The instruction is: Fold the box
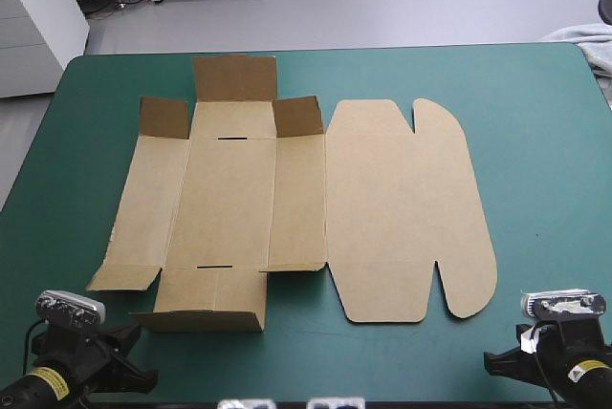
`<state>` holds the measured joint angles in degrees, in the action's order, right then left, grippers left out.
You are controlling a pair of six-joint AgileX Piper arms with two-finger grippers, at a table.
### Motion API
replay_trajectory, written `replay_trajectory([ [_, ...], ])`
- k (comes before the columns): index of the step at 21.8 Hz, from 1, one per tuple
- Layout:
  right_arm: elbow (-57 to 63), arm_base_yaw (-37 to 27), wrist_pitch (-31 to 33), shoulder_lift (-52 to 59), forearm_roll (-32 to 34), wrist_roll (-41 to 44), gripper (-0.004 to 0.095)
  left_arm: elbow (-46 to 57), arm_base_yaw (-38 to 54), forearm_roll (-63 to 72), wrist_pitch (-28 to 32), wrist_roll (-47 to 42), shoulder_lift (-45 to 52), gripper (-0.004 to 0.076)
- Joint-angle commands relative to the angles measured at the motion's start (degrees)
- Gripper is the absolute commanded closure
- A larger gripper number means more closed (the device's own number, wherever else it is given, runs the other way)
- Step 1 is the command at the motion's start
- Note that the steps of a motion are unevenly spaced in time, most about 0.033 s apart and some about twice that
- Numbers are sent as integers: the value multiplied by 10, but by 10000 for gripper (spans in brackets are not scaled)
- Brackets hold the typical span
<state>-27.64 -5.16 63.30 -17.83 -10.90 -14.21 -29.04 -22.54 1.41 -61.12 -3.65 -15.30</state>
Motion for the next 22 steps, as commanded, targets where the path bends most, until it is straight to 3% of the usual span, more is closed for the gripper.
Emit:
replay_trajectory([
  [1, -12, 2, -27, -7, -8, -5, 921, -14, -3, 4, 35, -1, -9, 734],
  [9, -12, 2, -27, -7, -8, -5, 921, -53, -3, 4, 29, -4, -19, 734],
  [13, -12, 2, -31, -7, -8, -5, 921, -140, -3, 0, 7, -7, -93, 734],
  [22, -12, 2, -29, -7, -7, -5, 921, -290, -3, -28, 65, -13, -325, 734],
])
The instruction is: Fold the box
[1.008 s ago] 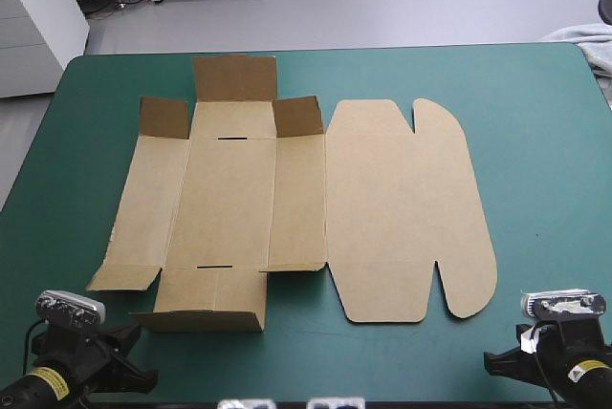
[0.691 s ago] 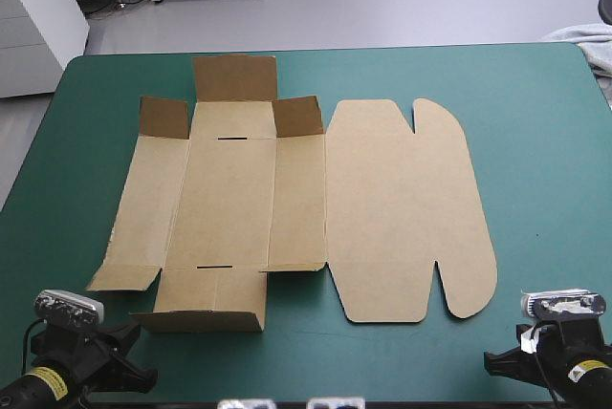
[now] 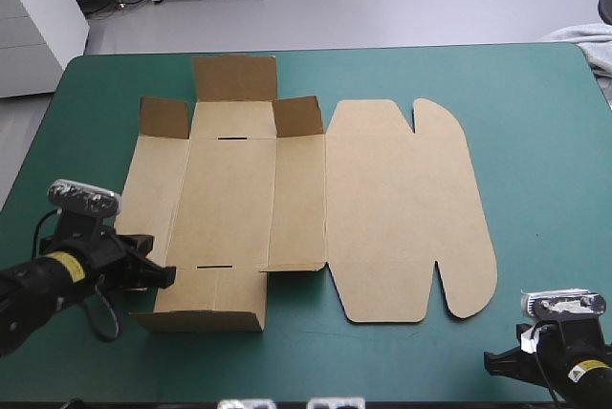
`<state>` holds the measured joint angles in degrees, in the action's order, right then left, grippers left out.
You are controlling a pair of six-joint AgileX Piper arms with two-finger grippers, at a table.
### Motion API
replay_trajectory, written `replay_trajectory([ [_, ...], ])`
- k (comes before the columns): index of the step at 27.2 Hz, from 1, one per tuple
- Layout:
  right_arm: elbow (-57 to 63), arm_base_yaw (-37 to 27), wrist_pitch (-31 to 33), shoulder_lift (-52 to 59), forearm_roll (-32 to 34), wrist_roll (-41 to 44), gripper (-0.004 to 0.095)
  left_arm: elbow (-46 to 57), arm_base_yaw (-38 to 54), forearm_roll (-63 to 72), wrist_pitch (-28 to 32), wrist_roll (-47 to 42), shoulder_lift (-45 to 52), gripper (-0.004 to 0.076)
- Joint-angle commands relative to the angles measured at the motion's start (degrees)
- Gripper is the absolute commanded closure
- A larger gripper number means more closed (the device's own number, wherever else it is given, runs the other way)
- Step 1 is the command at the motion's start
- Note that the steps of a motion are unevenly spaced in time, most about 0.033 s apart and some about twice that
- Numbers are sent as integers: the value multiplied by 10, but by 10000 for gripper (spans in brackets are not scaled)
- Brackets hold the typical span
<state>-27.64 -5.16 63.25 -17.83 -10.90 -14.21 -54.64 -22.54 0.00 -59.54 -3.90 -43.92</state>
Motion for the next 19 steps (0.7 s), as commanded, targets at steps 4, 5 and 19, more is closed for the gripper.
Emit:
replay_trajectory([
  [4, -12, 2, -29, -7, -5, -7, 921, -78, 26, -18, 78, -16, -130, 734],
  [5, -12, 2, -29, -7, -4, -7, 921, -91, 49, -13, 89, -14, -156, 734],
  [19, -12, 2, -27, -7, -4, -7, 921, -134, 335, 231, 87, 210, -277, 734],
])
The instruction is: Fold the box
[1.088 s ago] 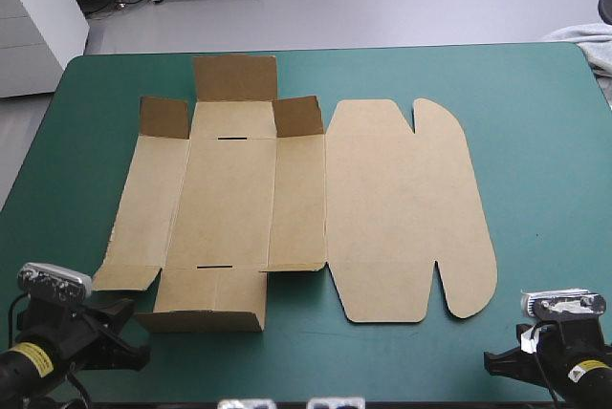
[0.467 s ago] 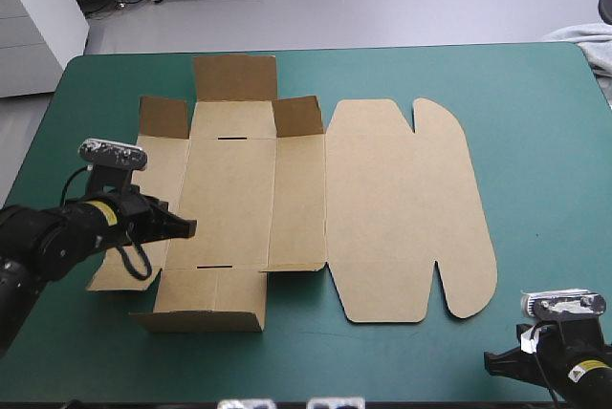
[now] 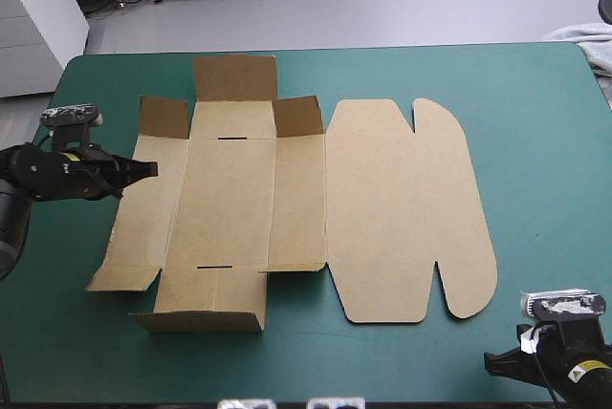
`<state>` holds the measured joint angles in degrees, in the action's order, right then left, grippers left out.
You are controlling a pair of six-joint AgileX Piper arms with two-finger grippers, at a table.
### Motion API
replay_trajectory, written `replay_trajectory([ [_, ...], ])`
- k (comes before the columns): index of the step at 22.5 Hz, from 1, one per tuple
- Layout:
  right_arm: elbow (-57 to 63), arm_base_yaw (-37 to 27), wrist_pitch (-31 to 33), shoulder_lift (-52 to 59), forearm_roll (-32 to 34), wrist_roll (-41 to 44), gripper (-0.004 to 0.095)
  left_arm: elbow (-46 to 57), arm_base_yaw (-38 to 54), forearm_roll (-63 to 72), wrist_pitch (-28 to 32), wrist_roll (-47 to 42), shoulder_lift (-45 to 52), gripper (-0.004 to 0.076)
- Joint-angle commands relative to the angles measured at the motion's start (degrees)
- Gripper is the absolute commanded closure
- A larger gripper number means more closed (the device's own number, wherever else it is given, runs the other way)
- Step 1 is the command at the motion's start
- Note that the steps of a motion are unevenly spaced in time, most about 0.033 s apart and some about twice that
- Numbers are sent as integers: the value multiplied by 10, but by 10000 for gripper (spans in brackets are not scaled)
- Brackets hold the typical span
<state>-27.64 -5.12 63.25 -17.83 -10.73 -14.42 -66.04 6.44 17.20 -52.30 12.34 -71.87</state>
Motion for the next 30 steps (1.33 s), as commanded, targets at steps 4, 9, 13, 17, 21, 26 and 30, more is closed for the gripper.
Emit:
replay_trajectory([
  [4, -12, 1, -27, -7, -6, -5, 921, -20, 160, 109, -26, 119, -28, 734],
  [9, -12, 1, -27, -7, -6, -5, 921, -20, 265, 207, -98, 213, -96, 734],
  [13, -12, 1, -28, -7, -6, -5, 921, -20, 273, 206, -132, 230, -148, 734],
  [17, -12, 1, -29, -7, -6, -5, 921, -20, 273, 206, -132, 244, -177, 701],
  [21, -12, 1, -29, -7, -6, -5, 921, -20, 273, 202, -133, 251, -181, 447],
  [26, -12, 1, -29, -7, -6, -5, 921, -20, 273, 204, -127, 262, -189, 193],
  [30, -12, 1, -29, -7, -6, -5, 921, -20, 273, 207, -127, 277, -203, 201],
])
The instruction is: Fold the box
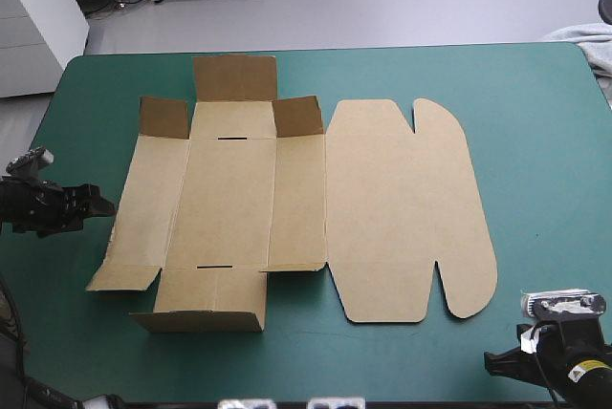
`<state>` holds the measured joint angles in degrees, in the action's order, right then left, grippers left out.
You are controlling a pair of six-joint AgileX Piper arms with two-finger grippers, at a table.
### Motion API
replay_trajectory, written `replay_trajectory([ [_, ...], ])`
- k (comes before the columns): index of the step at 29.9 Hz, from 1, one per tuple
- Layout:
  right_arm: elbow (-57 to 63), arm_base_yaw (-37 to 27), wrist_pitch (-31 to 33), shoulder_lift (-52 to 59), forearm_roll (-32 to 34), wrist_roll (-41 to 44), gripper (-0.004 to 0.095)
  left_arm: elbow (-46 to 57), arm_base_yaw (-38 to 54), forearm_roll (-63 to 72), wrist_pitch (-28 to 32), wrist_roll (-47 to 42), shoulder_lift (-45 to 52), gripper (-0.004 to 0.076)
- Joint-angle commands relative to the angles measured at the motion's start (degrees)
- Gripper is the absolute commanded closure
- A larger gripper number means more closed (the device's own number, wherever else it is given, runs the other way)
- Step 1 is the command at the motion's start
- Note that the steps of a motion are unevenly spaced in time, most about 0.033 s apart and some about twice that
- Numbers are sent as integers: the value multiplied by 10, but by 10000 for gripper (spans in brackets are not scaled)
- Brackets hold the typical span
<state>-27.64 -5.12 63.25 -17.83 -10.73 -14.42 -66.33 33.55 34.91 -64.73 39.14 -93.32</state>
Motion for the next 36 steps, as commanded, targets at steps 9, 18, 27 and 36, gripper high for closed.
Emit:
replay_trajectory([
  [9, -12, 1, -29, -7, -6, -5, 921, -17, 2, 47, -44, 37, -51, 236],
  [18, -12, 1, -29, -7, -8, -5, 921, -17, -5, 113, -75, 76, -82, 236],
  [27, -12, 1, -29, -7, -8, -5, 921, -16, -71, 113, -95, 61, -122, 236],
  [36, -12, 1, -29, -7, -8, -5, 921, -18, -100, 105, -95, 62, -127, 393],
])
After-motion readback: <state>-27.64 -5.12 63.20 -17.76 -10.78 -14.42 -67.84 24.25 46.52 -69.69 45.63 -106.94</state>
